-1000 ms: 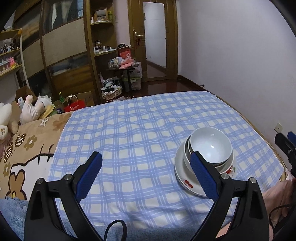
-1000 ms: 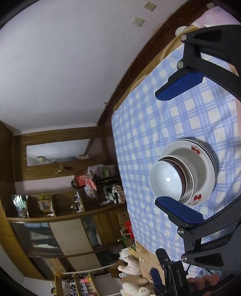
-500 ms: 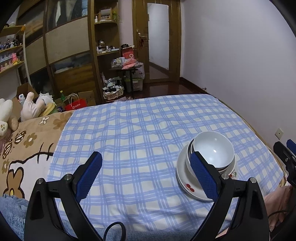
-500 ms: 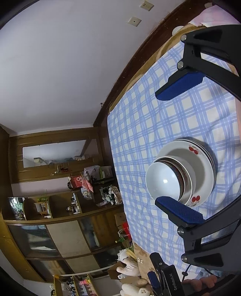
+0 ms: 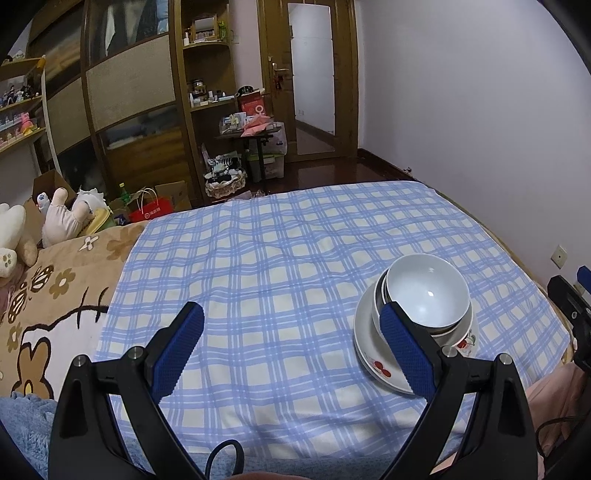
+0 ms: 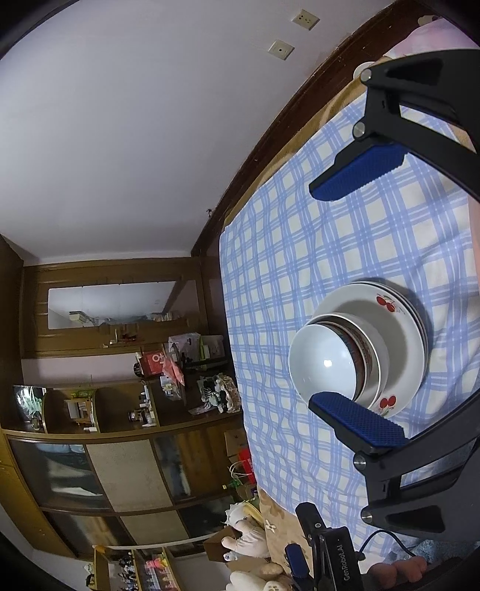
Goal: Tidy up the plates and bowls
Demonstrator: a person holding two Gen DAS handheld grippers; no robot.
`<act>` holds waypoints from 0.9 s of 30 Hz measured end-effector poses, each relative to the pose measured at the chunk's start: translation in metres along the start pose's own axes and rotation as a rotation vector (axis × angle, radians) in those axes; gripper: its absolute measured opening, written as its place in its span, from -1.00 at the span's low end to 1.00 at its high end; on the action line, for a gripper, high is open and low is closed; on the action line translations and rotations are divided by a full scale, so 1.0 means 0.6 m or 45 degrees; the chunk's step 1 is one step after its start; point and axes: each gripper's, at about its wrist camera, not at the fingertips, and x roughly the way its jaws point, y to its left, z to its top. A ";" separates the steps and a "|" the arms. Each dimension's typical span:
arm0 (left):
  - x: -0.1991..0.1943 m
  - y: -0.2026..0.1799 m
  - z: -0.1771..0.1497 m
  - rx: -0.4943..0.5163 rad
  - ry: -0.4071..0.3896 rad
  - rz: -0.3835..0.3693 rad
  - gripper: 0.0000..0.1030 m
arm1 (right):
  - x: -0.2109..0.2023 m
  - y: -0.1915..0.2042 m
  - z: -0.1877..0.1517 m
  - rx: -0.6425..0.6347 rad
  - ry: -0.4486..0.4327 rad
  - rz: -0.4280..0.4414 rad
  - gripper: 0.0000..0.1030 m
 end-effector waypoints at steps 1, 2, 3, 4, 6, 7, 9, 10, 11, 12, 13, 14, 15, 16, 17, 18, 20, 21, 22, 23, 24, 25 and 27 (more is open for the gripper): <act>0.000 0.001 0.000 0.001 0.000 0.001 0.84 | 0.000 0.000 0.000 0.001 -0.001 -0.003 1.00; -0.001 0.001 -0.001 0.000 -0.001 -0.001 0.84 | -0.001 0.001 -0.001 -0.004 -0.002 -0.006 1.00; 0.000 0.001 0.000 0.001 0.000 -0.002 0.84 | 0.000 0.001 0.000 -0.006 -0.002 -0.001 1.00; 0.000 0.001 0.000 0.002 0.002 0.000 0.84 | 0.000 0.000 0.000 -0.003 -0.002 0.002 1.00; -0.001 0.000 0.000 0.006 0.001 0.000 0.84 | 0.002 -0.001 -0.001 -0.006 0.007 0.005 1.00; -0.002 0.000 0.001 0.005 0.000 0.001 0.84 | 0.003 -0.002 -0.001 -0.005 0.009 0.006 1.00; -0.002 -0.001 0.001 0.008 -0.001 -0.001 0.84 | 0.003 -0.004 -0.001 -0.002 0.009 0.006 1.00; -0.002 -0.001 0.002 0.011 -0.003 -0.001 0.84 | 0.003 -0.005 -0.001 0.001 0.008 0.006 1.00; -0.002 -0.001 0.002 0.014 -0.003 -0.002 0.84 | 0.004 -0.005 -0.001 0.001 0.008 0.006 1.00; -0.003 -0.002 0.002 0.017 -0.003 -0.002 0.84 | 0.004 -0.006 -0.001 0.000 0.011 0.004 1.00; -0.003 -0.002 0.002 0.018 -0.003 -0.002 0.84 | 0.005 -0.007 -0.001 0.002 0.011 0.004 1.00; -0.003 -0.002 0.002 0.019 -0.001 -0.003 0.84 | 0.004 -0.008 -0.001 0.003 0.011 0.005 1.00; -0.003 -0.003 0.002 0.019 0.000 -0.003 0.84 | 0.004 -0.008 0.000 0.005 0.012 0.006 1.00; -0.003 -0.003 0.003 0.021 0.000 -0.005 0.84 | 0.004 -0.008 0.000 0.004 0.012 0.005 1.00; -0.003 -0.003 0.003 0.024 0.000 -0.005 0.84 | 0.004 -0.009 0.000 0.005 0.013 0.005 1.00; -0.004 -0.003 0.003 0.024 -0.001 -0.007 0.84 | 0.004 -0.008 0.000 0.003 0.012 0.004 1.00; -0.005 -0.004 0.003 0.028 -0.002 -0.005 0.84 | 0.004 -0.008 0.000 0.003 0.011 0.005 1.00; -0.004 -0.004 0.002 0.027 -0.002 -0.006 0.84 | 0.004 -0.008 0.000 0.003 0.011 0.005 1.00; -0.004 -0.005 0.002 0.026 -0.001 -0.007 0.84 | 0.004 -0.008 0.000 0.003 0.012 0.003 1.00; -0.005 -0.005 0.002 0.027 -0.002 -0.007 0.84 | 0.004 -0.010 0.000 0.003 0.013 0.004 1.00; -0.005 -0.005 0.002 0.029 -0.002 -0.007 0.84 | 0.004 -0.008 0.000 0.004 0.015 0.006 1.00; -0.005 -0.006 0.002 0.029 -0.002 -0.007 0.84 | 0.004 -0.008 0.000 0.004 0.013 0.005 1.00; -0.005 -0.007 0.002 0.028 -0.002 -0.008 0.84 | 0.004 -0.008 0.001 0.005 0.011 0.005 1.00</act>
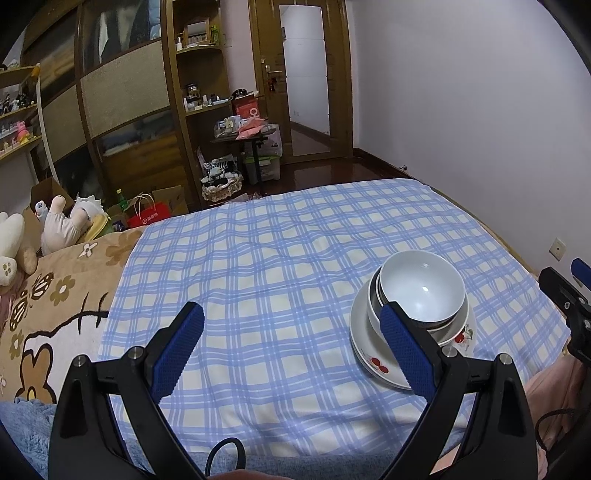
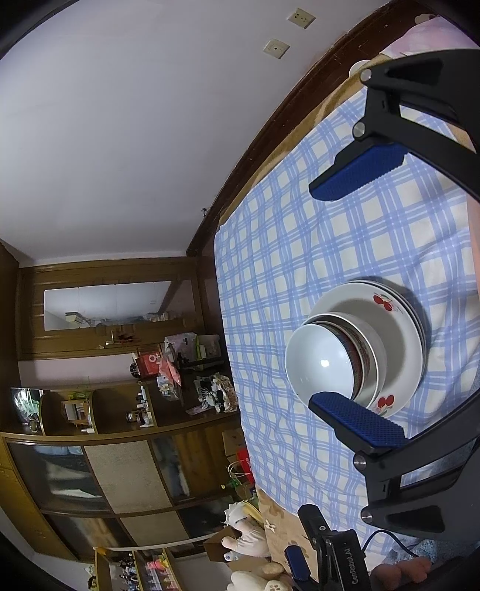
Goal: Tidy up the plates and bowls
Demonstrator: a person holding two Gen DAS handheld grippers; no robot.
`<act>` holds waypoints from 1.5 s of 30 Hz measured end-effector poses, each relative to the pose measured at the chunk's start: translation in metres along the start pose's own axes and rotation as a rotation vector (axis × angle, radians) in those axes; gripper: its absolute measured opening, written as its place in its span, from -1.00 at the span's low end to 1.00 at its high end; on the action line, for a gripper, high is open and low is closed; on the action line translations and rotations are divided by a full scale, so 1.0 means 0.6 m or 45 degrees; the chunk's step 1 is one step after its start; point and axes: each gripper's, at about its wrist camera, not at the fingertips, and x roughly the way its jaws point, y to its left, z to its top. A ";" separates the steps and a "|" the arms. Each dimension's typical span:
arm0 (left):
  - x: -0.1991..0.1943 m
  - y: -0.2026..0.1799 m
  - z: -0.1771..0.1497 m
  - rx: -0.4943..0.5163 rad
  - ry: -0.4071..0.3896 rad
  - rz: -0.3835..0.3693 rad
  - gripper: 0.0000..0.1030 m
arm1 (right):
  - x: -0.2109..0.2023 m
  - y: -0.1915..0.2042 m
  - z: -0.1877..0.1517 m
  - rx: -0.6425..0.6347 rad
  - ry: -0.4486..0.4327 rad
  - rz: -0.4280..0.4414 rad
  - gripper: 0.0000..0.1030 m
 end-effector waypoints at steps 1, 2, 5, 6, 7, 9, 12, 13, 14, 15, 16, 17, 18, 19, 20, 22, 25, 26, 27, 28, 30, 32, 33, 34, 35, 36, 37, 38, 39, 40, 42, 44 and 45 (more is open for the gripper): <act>-0.001 0.000 0.000 0.003 0.000 -0.003 0.84 | 0.000 0.000 0.000 -0.001 0.001 0.001 1.00; 0.000 0.000 0.000 0.004 0.002 -0.003 0.84 | 0.001 -0.002 0.000 0.001 0.002 0.002 1.00; -0.001 0.002 -0.001 0.011 0.004 -0.007 0.84 | 0.000 -0.002 0.000 0.003 0.003 0.003 1.00; -0.001 0.004 -0.002 0.016 0.004 -0.011 0.84 | 0.000 -0.001 0.000 0.002 0.001 0.001 1.00; -0.001 0.004 -0.002 0.021 0.003 -0.016 0.84 | 0.000 -0.002 0.000 0.004 0.001 0.003 1.00; -0.002 0.005 -0.001 0.032 0.000 -0.023 0.84 | 0.001 -0.002 0.000 0.002 0.004 0.001 1.00; -0.001 0.005 -0.002 0.038 0.000 -0.023 0.84 | 0.001 -0.001 0.000 0.000 0.002 0.004 1.00; -0.001 0.006 -0.002 0.038 0.000 -0.024 0.84 | 0.001 -0.001 0.000 0.002 0.002 0.010 1.00; -0.001 0.006 -0.002 0.036 0.000 -0.027 0.84 | 0.001 -0.003 0.000 0.003 0.002 0.015 1.00; -0.001 0.006 -0.002 0.035 -0.001 -0.028 0.84 | -0.002 0.001 -0.001 0.001 0.001 0.011 1.00; -0.001 0.005 -0.003 0.036 -0.002 -0.025 0.84 | -0.001 0.000 0.000 0.001 0.001 0.014 1.00; -0.001 0.005 -0.003 0.037 -0.002 -0.025 0.84 | -0.002 0.000 -0.001 0.001 0.001 0.015 1.00; -0.001 0.005 -0.003 0.038 0.001 -0.028 0.84 | -0.001 0.000 -0.001 0.003 0.002 0.013 1.00; -0.001 0.005 -0.003 0.039 0.000 -0.023 0.84 | -0.001 0.000 0.000 0.004 0.003 0.015 1.00; -0.001 0.005 -0.003 0.039 0.001 -0.024 0.84 | -0.002 0.000 -0.001 0.004 0.004 0.016 1.00; -0.001 0.005 -0.003 0.038 -0.001 -0.026 0.84 | -0.001 0.000 0.000 0.004 0.002 0.015 1.00; -0.001 0.004 -0.003 0.038 -0.001 -0.024 0.84 | -0.001 0.000 -0.001 0.004 0.004 0.013 1.00; -0.001 0.004 -0.003 0.038 -0.001 -0.025 0.84 | -0.001 0.000 0.000 0.004 0.003 0.015 1.00; -0.001 0.004 -0.003 0.039 0.000 -0.026 0.84 | -0.001 0.000 0.000 0.004 0.003 0.015 1.00; -0.001 0.004 -0.003 0.039 -0.001 -0.026 0.84 | -0.001 0.000 0.000 0.004 0.001 0.014 1.00; -0.001 0.004 -0.003 0.039 -0.001 -0.024 0.84 | -0.001 -0.001 0.000 0.004 0.002 0.015 1.00; -0.001 0.004 -0.003 0.039 -0.001 -0.026 0.84 | -0.001 -0.001 -0.001 0.004 0.004 0.014 1.00; -0.001 0.004 -0.003 0.039 0.000 -0.025 0.84 | -0.001 -0.001 0.000 0.005 0.003 0.015 1.00; -0.001 0.004 -0.003 0.039 0.000 -0.024 0.84 | -0.001 -0.001 0.000 0.006 0.003 0.014 1.00; -0.001 0.004 -0.003 0.039 -0.001 -0.025 0.84 | -0.001 -0.001 -0.001 0.006 0.004 0.014 1.00; -0.001 0.004 -0.003 0.039 -0.001 -0.027 0.84 | -0.001 -0.001 0.000 0.006 0.004 0.015 1.00; -0.001 0.004 -0.003 0.039 -0.001 -0.024 0.84 | -0.001 -0.001 0.000 0.006 0.004 0.015 1.00; -0.001 0.004 -0.003 0.040 -0.001 -0.025 0.84 | -0.001 -0.001 -0.001 0.006 0.005 0.014 1.00; -0.001 0.004 -0.003 0.040 0.000 -0.027 0.84 | -0.001 -0.001 -0.001 0.006 0.005 0.014 1.00; -0.001 0.004 -0.004 0.042 0.000 -0.026 0.84 | -0.001 -0.001 0.000 0.007 0.003 0.015 1.00; -0.001 0.004 -0.004 0.042 -0.001 -0.025 0.84 | -0.001 -0.001 0.000 0.006 0.005 0.014 1.00; 0.000 0.004 -0.004 0.041 -0.002 -0.024 0.84 | -0.001 -0.001 0.000 0.007 0.004 0.015 1.00; -0.001 0.004 -0.004 0.041 -0.001 -0.026 0.84 | -0.001 -0.001 0.000 0.006 0.005 0.014 1.00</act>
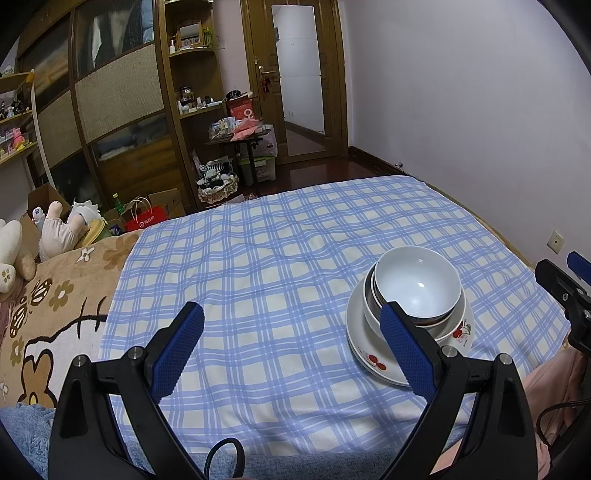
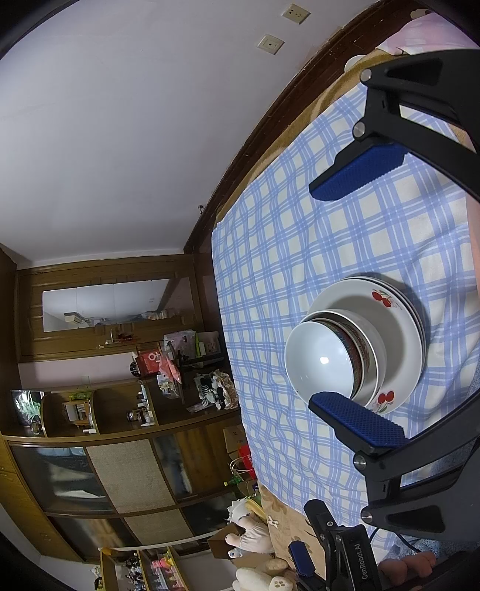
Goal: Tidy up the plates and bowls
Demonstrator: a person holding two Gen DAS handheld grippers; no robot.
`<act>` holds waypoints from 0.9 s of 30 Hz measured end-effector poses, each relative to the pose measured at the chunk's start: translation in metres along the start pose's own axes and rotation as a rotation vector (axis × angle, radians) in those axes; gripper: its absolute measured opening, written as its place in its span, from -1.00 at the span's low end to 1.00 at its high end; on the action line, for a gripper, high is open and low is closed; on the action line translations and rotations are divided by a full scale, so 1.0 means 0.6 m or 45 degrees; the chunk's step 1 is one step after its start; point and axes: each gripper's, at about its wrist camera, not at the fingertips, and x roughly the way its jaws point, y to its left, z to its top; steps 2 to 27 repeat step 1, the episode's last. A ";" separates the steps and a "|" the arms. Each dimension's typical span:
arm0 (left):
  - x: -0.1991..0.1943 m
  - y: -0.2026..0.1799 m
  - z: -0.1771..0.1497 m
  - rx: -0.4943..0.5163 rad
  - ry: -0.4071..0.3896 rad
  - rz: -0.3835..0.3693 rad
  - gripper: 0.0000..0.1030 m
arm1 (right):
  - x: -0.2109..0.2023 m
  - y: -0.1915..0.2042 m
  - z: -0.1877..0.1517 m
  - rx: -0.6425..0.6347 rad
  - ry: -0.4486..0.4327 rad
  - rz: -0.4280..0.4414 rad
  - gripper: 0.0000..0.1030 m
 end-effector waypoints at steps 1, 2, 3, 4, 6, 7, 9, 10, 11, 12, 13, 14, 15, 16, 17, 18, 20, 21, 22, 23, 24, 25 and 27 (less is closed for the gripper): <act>0.000 0.000 0.000 0.001 -0.001 0.001 0.84 | 0.000 0.000 0.000 0.001 -0.001 0.001 1.00; 0.000 0.000 0.000 0.001 -0.001 0.001 0.84 | 0.000 0.000 0.000 0.001 -0.001 0.001 1.00; 0.000 0.000 0.000 0.001 -0.001 0.001 0.84 | 0.000 0.000 0.000 0.001 -0.001 0.001 1.00; 0.000 0.000 0.000 0.001 -0.001 0.001 0.84 | 0.000 0.000 0.000 0.001 -0.001 0.001 1.00; 0.000 0.000 0.000 0.001 -0.001 0.001 0.84 | 0.000 0.000 0.000 0.001 -0.001 0.001 1.00; 0.000 0.000 0.000 0.001 -0.001 0.001 0.84 | 0.000 0.000 0.000 0.001 -0.001 0.001 1.00; 0.000 0.000 0.000 0.001 -0.001 0.001 0.84 | 0.000 0.000 0.000 0.001 -0.001 0.001 1.00; 0.000 0.000 0.000 0.001 -0.001 0.001 0.84 | 0.000 0.000 0.000 0.001 -0.001 0.001 1.00; 0.000 0.000 0.000 0.001 -0.001 0.001 0.84 | 0.000 0.000 0.000 0.001 -0.001 0.001 1.00; 0.000 0.000 0.000 0.001 -0.001 0.001 0.84 | 0.000 0.000 0.000 0.001 -0.001 0.001 1.00; 0.000 0.000 0.000 0.001 -0.001 0.001 0.84 | 0.000 0.000 0.000 0.001 -0.001 0.001 1.00; 0.000 0.000 0.000 0.001 -0.001 0.001 0.84 | 0.000 0.000 0.000 0.001 -0.001 0.001 1.00; 0.000 0.000 0.000 0.001 -0.001 0.001 0.84 | 0.000 0.000 0.000 0.001 -0.001 0.001 1.00; 0.000 0.000 0.000 0.001 -0.001 0.001 0.84 | 0.000 0.000 0.000 0.001 -0.001 0.001 1.00; 0.000 0.000 0.000 0.001 -0.001 0.001 0.84 | 0.000 0.000 0.000 0.001 -0.001 0.001 1.00; 0.000 0.000 0.000 0.001 -0.001 0.001 0.84 | 0.000 0.000 0.000 0.001 -0.001 0.001 1.00; 0.000 0.000 0.000 0.001 -0.001 0.001 0.84 | 0.000 0.000 0.000 0.001 -0.001 0.001 1.00; 0.000 0.000 0.000 0.001 -0.001 0.001 0.84 | 0.000 0.000 0.000 0.001 -0.001 0.001 1.00; 0.000 0.000 0.000 0.001 -0.001 0.001 0.84 | 0.000 0.000 0.000 0.001 -0.001 0.001 1.00; 0.000 0.000 0.000 0.001 -0.001 0.001 0.84 | 0.000 0.000 0.000 0.001 -0.001 0.001 1.00; 0.000 0.000 0.000 0.001 -0.001 0.001 0.84 | 0.000 0.000 0.000 0.001 -0.001 0.001 1.00; 0.000 0.000 0.000 0.001 -0.001 0.001 0.84 | 0.000 0.000 0.000 0.001 -0.001 0.001 1.00; 0.000 0.000 0.000 0.001 -0.001 0.001 0.84 | 0.000 0.000 0.000 0.001 -0.001 0.001 1.00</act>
